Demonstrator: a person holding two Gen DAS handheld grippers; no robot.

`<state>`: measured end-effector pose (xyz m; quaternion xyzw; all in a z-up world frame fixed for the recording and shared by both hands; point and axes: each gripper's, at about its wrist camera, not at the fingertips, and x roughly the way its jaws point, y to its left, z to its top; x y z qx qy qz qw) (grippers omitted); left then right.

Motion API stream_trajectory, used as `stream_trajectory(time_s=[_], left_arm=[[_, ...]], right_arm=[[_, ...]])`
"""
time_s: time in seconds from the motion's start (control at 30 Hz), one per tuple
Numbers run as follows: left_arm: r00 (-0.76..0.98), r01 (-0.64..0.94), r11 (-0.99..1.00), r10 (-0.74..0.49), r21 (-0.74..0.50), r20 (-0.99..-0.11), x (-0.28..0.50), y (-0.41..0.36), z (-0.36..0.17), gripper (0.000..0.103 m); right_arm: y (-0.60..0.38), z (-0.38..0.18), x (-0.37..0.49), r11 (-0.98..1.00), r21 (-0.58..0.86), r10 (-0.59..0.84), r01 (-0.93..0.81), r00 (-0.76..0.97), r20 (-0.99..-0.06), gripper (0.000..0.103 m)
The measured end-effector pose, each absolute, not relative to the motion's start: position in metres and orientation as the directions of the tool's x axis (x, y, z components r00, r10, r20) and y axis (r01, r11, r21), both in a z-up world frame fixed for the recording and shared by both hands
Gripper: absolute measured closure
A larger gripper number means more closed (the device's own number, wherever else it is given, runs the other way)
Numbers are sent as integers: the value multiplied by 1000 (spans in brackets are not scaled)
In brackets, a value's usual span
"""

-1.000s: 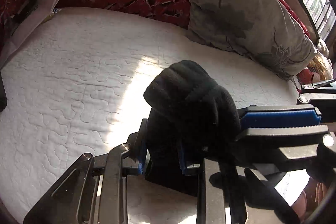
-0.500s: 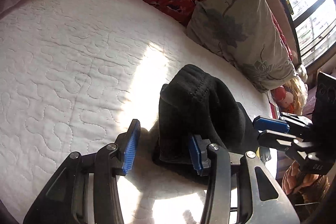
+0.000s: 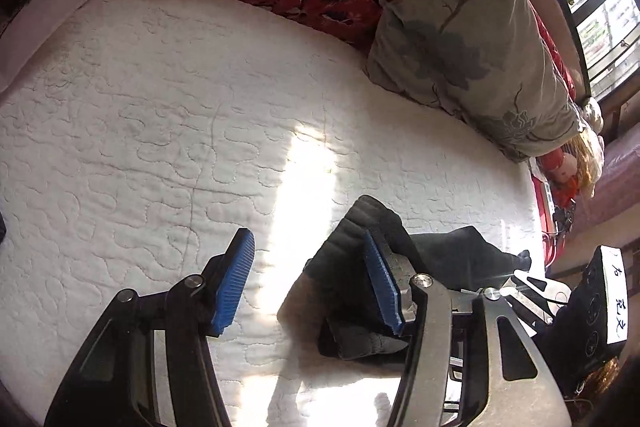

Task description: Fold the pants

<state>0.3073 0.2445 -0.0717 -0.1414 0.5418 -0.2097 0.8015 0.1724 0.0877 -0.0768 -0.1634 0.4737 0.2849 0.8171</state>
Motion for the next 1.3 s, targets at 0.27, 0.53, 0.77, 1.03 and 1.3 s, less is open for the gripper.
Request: stream_trajectory(time_s=[0.27,0.53,0.77,1.03,1.3], left_arm=[[192,189,798,-602,-572,-775,341,232,-78,23],[128,265,810,-567,-523,-814,329,206,-72,52],[149,160,828,-559,-537,-816,326,201,-64,79],[204,95,765,-642,-637,-740,326,195,-34,80],[225,48,731,-671,-680,-706,327,189,-26,80]], right_arm=[[84,-77,172,789,8,310,-614,387,-868,44],[82,-78,171,787,10,324,-616,400,-857,43],[102,-94,164,745,-167,230,-646,483,-845,81],[75,-62,167,801,41,374,-598,446,-813,76],[87,-58,147,797,134,459,-590,446,-768,49]])
